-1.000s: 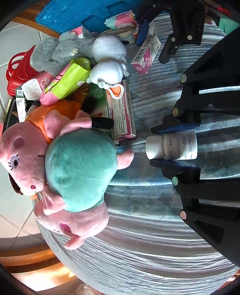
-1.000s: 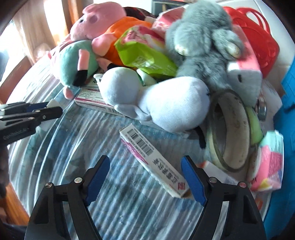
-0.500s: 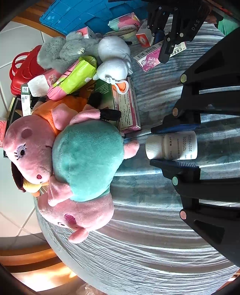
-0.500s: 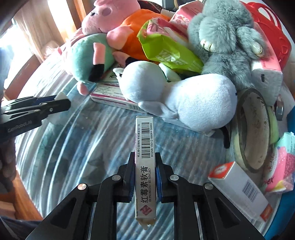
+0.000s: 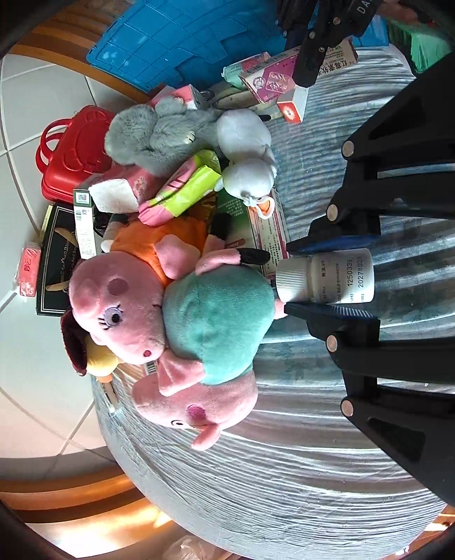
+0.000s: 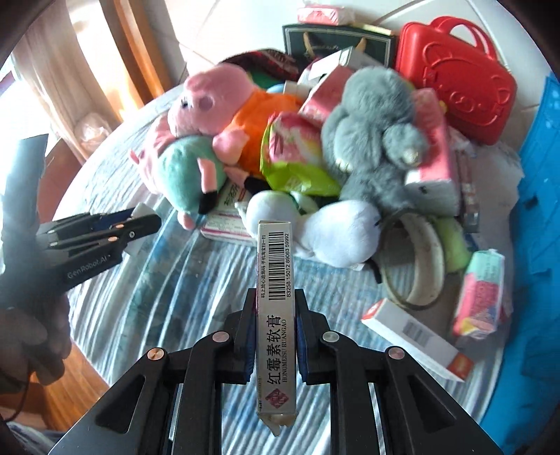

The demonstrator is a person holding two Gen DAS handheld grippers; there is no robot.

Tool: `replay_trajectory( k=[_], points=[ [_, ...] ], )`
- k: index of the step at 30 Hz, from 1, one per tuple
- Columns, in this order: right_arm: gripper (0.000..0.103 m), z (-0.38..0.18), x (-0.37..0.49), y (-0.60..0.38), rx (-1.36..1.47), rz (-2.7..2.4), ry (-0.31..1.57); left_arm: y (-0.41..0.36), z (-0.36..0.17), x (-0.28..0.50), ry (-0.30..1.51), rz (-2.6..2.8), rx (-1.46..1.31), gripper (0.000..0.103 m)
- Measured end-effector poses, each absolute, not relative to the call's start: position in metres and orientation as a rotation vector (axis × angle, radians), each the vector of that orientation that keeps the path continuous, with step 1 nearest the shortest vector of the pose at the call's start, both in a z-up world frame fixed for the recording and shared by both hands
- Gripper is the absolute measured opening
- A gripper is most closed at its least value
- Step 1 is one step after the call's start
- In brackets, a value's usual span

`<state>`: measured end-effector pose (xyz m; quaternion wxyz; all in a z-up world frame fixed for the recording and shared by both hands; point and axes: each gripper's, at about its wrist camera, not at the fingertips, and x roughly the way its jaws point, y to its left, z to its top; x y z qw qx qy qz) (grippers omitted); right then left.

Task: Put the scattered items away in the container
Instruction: 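Lift the pill bottle and ointment box and carry them over the blue crate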

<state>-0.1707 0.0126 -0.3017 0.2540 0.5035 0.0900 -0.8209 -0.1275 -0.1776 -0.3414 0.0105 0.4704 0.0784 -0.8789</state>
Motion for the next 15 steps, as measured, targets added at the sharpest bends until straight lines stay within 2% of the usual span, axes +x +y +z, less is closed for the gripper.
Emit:
replay_trajectory(
  k=[15],
  points=[
    [0.018,-0.188,-0.156,0.057,1.283,-2.416,0.136,-0.17,-0.243,-0.142,0.207,-2.799,1.349,0.027]
  ],
)
